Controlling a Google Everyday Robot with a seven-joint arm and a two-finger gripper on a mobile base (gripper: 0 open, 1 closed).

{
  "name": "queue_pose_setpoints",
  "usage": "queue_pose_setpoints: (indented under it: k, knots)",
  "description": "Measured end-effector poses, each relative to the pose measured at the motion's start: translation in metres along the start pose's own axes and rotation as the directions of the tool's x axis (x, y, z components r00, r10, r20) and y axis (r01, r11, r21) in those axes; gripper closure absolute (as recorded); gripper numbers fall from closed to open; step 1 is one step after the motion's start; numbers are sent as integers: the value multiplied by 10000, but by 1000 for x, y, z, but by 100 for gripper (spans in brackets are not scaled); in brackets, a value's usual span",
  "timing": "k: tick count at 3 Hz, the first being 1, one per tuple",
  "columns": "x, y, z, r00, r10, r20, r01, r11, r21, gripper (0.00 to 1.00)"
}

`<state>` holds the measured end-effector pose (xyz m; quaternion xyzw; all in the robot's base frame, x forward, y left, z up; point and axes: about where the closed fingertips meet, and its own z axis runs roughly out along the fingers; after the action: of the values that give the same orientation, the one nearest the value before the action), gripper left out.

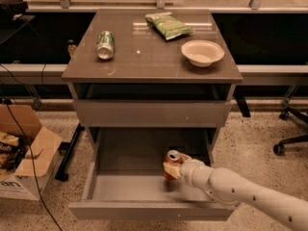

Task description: Place coke can into middle drawer

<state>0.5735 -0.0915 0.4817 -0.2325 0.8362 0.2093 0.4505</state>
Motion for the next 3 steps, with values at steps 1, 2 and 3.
queue_pose_setpoints:
  k: [1,2,3]
  knots:
    - [21,-14,9,9999,165,20,-166,9972,724,75]
    - [39,-31,13,9987,485,-131,-458,9862,1591,52]
    - [36,-34,13,9989,459,-62,-442,9841,1719,29]
